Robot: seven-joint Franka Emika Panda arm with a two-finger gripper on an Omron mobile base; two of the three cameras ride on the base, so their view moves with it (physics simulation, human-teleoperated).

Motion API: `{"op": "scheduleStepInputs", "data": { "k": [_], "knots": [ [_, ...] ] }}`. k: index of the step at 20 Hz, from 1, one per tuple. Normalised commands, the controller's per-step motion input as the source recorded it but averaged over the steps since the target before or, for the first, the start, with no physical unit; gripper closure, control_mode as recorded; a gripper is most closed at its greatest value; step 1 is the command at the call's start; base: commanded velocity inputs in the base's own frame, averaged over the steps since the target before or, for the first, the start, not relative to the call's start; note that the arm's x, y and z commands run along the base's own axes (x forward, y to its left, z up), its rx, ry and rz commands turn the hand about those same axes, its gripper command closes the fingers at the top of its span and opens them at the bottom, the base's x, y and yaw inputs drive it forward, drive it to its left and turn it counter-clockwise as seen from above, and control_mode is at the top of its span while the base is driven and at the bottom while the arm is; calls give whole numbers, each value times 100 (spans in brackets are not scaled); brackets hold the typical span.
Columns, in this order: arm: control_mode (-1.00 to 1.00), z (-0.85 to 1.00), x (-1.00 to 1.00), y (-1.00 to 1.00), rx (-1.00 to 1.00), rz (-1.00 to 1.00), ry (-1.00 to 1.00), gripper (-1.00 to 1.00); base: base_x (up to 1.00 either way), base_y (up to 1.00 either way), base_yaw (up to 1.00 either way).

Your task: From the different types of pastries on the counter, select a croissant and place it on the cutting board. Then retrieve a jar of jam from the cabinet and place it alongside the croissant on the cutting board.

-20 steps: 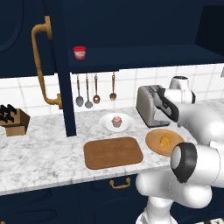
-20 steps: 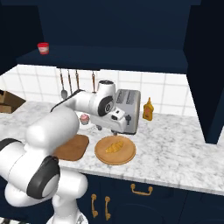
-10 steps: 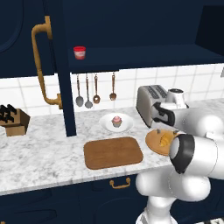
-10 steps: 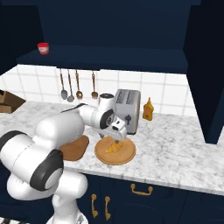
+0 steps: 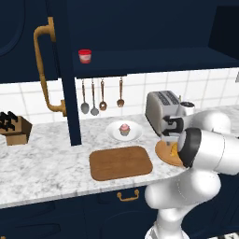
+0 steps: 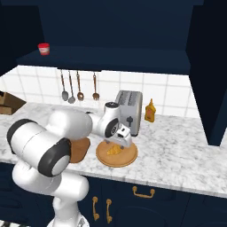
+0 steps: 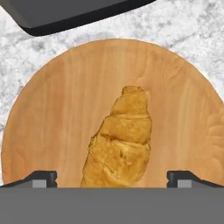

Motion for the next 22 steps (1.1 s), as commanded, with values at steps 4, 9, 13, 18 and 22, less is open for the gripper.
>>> {"op": "scheduleStepInputs", "data": {
  "k": [4, 9, 13, 18, 22],
  "knots": [
    [-100, -31, 22, -10, 0, 0, 0, -100, 0, 0, 0],
    [-100, -29, 23, -4, 0, 0, -3, -100, 0, 0, 0],
    [-100, -33, 25, -6, 0, 0, -1, 100, 0, 0, 0],
    [-100, -5, 13, -8, 3, -3, -4, 100, 0, 0, 0],
    [-100, 34, -31, -4, 9, -1, -23, 100, 0, 0, 0]
  ]
}}
